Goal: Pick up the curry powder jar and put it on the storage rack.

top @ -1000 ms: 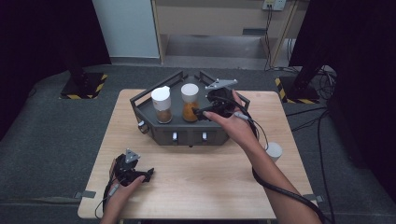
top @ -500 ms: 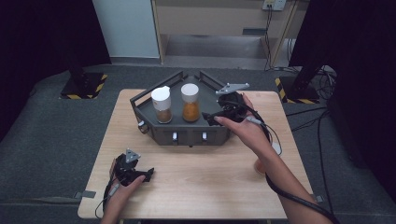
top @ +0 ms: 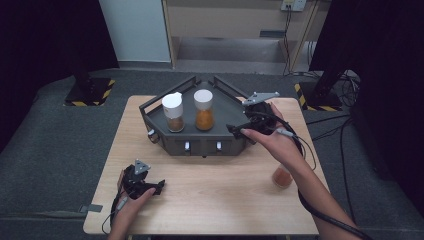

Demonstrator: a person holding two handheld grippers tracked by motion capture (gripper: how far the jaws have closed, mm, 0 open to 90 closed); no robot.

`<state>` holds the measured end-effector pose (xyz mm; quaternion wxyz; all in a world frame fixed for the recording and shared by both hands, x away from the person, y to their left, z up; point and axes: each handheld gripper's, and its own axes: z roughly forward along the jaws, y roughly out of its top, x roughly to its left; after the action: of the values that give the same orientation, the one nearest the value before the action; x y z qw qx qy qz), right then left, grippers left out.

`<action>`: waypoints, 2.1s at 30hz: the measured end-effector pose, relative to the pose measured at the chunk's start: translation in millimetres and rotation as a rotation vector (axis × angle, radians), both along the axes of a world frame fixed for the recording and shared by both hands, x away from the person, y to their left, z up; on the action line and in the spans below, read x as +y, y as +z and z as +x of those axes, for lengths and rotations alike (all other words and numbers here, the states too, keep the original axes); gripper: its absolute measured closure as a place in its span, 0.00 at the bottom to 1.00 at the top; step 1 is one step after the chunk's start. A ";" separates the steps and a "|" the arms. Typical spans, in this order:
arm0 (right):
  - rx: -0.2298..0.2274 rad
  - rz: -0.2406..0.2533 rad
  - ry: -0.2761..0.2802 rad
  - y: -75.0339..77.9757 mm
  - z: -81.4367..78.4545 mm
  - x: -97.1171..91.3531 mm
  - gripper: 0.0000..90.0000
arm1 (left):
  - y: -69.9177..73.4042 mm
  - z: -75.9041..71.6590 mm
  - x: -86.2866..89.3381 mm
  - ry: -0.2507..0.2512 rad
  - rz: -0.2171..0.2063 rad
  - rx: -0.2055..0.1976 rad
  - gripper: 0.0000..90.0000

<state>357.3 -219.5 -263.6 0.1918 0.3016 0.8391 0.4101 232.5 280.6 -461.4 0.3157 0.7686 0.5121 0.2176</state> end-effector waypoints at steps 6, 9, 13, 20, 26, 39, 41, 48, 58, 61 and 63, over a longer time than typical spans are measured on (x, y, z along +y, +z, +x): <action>-0.004 -0.001 -0.014 -1.4 -6.0 -10.9 0.04 | 0.0 0.0 0.0 0.000 0.000 0.000 0.00; 0.000 -0.001 -0.020 -2.1 -8.4 -16.2 0.04 | 0.0 0.0 0.0 0.000 0.000 0.000 0.00; -0.001 0.004 -0.027 -2.8 -11.7 -22.7 0.04 | 0.0 0.0 -0.1 0.000 0.000 0.000 0.00; -0.005 0.005 -0.038 -4.9 -17.2 -32.9 0.04 | -0.1 0.0 -0.1 0.000 0.000 0.000 0.00; -0.006 0.015 -0.052 -9.0 -22.7 -45.7 0.04 | 0.0 0.0 -0.1 0.001 0.000 0.000 0.00; -0.001 0.019 -0.084 -15.9 -30.8 -67.5 0.04 | 0.0 0.0 -0.2 0.001 0.000 0.000 0.00; -0.001 0.019 -0.090 -16.8 -32.0 -70.6 0.04 | 0.0 0.0 -0.2 0.001 0.000 0.000 0.00; 0.009 0.015 -0.108 -23.1 -35.2 -81.1 0.04 | 0.0 0.1 -0.2 0.000 0.000 0.000 0.00; 0.009 0.008 -0.127 -29.0 -41.9 -95.2 0.04 | 0.0 0.1 -0.2 0.001 0.000 0.000 0.00; 0.011 0.008 -0.137 -30.2 -43.9 -98.8 0.04 | 0.0 0.0 -0.2 0.001 0.000 0.000 0.00; 0.010 0.007 -0.141 -31.8 -45.0 -101.2 0.04 | 0.0 0.0 -0.2 0.001 0.000 0.000 0.00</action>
<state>312.3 -320.7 -295.4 0.2147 0.3627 0.8154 0.3969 232.6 280.4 -461.4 0.3157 0.7684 0.5123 0.2178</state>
